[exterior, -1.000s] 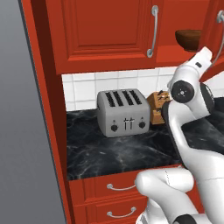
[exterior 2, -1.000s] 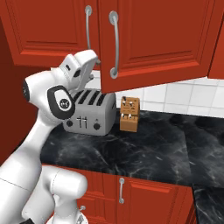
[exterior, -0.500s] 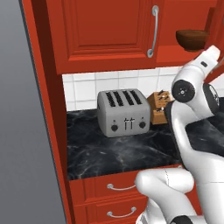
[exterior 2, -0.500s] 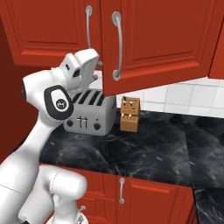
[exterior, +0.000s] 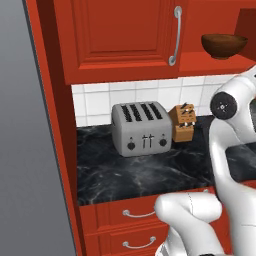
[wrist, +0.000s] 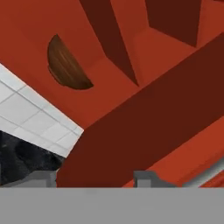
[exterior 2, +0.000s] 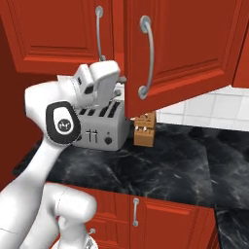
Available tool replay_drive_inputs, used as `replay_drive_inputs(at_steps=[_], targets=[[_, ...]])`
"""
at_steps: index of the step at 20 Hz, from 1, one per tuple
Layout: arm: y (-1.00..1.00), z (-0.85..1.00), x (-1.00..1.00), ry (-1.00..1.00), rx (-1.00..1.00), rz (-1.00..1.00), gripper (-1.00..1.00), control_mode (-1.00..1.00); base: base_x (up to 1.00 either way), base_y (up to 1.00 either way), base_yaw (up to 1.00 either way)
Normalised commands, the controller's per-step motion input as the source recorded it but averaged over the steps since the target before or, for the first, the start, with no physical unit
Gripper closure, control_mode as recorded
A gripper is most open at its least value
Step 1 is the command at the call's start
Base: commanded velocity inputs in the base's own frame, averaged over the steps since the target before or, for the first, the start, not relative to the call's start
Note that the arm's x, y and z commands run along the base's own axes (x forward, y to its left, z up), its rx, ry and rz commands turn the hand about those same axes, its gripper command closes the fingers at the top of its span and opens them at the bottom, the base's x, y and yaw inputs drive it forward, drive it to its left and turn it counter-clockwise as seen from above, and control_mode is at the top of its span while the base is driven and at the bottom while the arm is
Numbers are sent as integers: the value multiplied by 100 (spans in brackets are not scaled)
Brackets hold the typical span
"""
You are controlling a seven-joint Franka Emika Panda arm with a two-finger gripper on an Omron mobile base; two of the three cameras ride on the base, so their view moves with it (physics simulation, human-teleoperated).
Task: Move the bowls from the cabinet to the plates on the dining table.
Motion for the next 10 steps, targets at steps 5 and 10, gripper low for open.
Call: replay_drive_inputs(at_steps=[5, 10], targets=[[-92, 0, -41, -4, 6, -16, -100, -100, 0, 0, 0], [-100, 0, -11, -4, 0, -16, -100, -100, 0, 0, 0]])
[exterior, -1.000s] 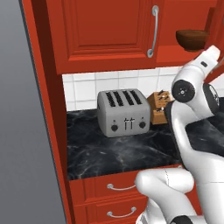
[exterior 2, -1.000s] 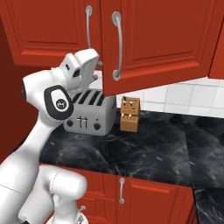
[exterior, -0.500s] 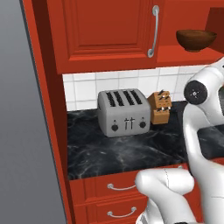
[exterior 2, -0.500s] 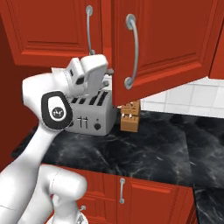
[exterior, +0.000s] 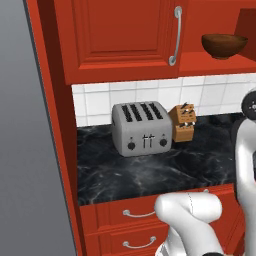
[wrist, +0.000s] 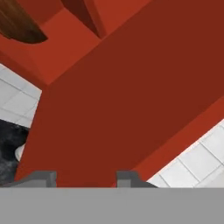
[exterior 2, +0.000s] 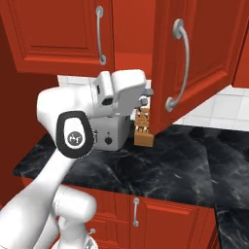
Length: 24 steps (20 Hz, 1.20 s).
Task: Move the bowls from the cabinet to the plates on the dining table.
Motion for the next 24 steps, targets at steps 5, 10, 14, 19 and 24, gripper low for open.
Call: replay_drive_inputs(at_steps=[5, 10, 14, 19, 24], targets=[[-100, 0, -8, -3, 0, -17, -100, -100, 0, 0, 0], [-96, 0, -2, -4, 0, -16, -100, -100, 0, 0, 0], [-88, 0, 0, -3, 0, -15, -100, -100, 0, 0, 0], [-65, 0, 0, -2, 0, -13, -100, -100, 0, 0, 0], [-30, 0, 0, -1, -3, -11, -100, -100, 0, 0, 0]])
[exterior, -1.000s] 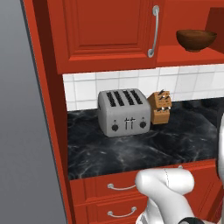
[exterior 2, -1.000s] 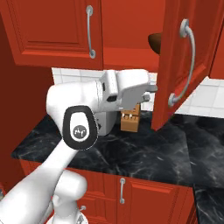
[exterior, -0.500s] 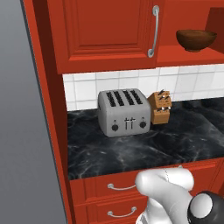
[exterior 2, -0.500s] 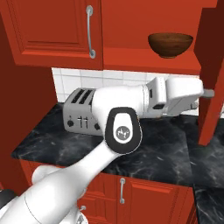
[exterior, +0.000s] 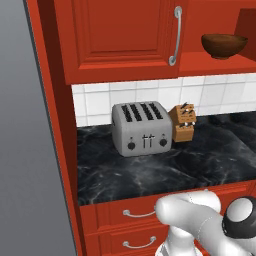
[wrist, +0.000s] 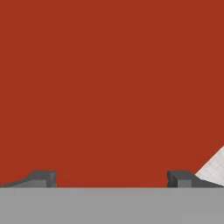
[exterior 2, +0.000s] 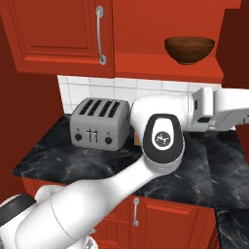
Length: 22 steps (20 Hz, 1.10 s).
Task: Move the bowls from the cabinet to the plates on the dining table.
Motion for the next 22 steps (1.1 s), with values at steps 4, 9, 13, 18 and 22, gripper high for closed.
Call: replay_drive_inputs(at_steps=[4, 9, 13, 18, 22], targets=[[14, 0, -1, -1, -1, -8, -100, -100, 0, 0, 0], [75, -3, -24, -3, -7, -2, -100, -100, 0, 0, 0], [75, 0, -23, -3, -5, 0, -100, -100, 0, 0, 0], [58, 0, -17, -4, 0, 0, -100, -100, 0, 0, 0], [53, 0, -17, -4, 2, 0, -100, -100, 0, 0, 0]])
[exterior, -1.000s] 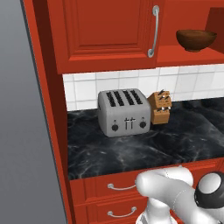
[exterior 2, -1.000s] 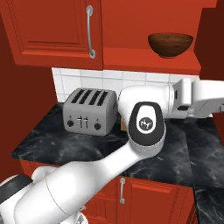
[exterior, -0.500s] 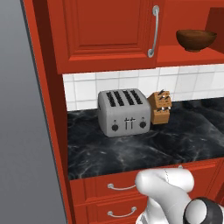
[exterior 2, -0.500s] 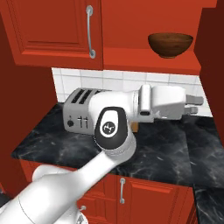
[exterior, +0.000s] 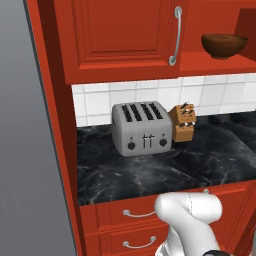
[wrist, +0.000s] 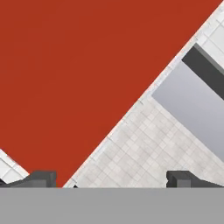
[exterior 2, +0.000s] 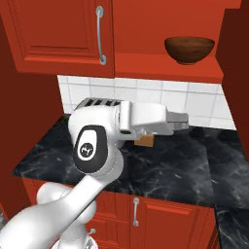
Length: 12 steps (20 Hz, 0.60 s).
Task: Move the bowls from the cabinet to the plates on the dining table.
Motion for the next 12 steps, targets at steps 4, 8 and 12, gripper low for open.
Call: replay_drive_inputs(at_steps=[4, 8, 12], targets=[[63, 2, -8, -1, 4, 0, -100, -100, 0, 0, 0], [60, 13, 0, 0, 5, 1, -100, -100, 0, 0, 0], [59, 14, 0, 0, 9, 5, -100, -100, 0, 0, 0]])
